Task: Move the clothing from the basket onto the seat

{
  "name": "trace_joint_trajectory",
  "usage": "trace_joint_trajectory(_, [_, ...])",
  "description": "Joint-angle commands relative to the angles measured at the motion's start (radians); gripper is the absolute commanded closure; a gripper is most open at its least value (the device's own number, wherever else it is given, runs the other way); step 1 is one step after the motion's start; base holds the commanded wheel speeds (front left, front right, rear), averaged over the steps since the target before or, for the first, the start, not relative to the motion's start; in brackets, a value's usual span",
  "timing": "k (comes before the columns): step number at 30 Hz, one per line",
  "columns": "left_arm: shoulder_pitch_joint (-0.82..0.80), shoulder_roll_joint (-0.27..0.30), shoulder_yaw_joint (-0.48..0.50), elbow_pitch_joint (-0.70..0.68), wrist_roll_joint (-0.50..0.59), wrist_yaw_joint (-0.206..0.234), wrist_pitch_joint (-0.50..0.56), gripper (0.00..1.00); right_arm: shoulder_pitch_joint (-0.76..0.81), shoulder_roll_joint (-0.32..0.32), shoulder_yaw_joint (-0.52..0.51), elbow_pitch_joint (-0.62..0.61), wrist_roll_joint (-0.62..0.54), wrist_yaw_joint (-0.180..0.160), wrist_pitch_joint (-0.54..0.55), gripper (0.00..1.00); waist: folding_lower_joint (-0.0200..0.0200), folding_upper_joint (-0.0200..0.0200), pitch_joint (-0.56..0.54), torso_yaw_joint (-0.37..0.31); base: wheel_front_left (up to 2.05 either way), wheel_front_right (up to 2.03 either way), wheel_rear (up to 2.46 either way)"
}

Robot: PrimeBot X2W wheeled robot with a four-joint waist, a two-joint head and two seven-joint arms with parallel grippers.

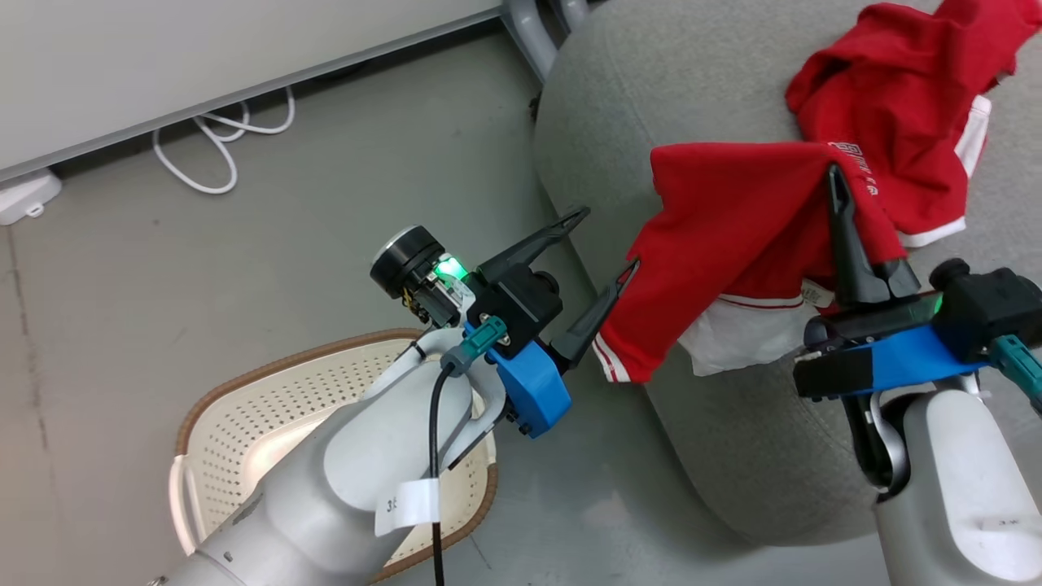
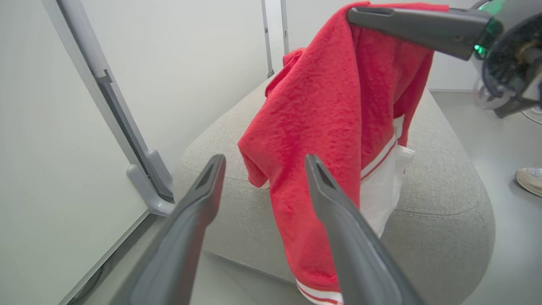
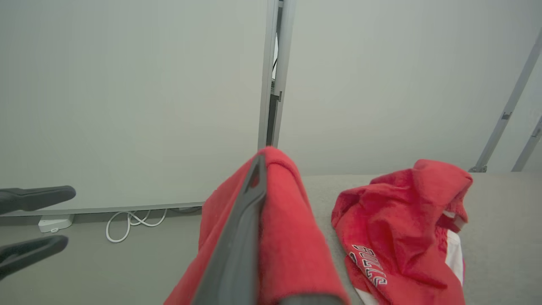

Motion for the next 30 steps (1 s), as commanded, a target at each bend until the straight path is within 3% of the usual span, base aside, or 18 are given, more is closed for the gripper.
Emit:
trace_joint_trajectory(1, [-0.005, 0.006, -0.005, 0.0, 0.002, -0.006, 0.0, 0.0, 0.017, 0.005, -0.01, -0.009, -0.004, 0.0, -0.004, 1.0, -0.0001, 0.0, 0.011, -0.021, 0.0, 0.0, 0.0])
trace_joint_trajectory(17, [-0.014, 0.01, -0.043, 0.001, -0.006, -0.007, 0.006, 0.0, 0.073, 0.02, -0.044, -0.03, -0.006, 0.0, -0.004, 1.0, -0.0001, 0.0, 0.032, -0.071, 0.0, 0.0, 0.0])
trace_joint_trajectory(30, [-0.043, 0.025, -0.041, -0.029, 0.003, 0.014, 0.004, 0.0, -0.082, -0.028, -0.023, -0.078, -0.023, 0.0, -0.004, 1.0, -0.0001, 0.0, 0.091, -0.044, 0.0, 0.0, 0.0])
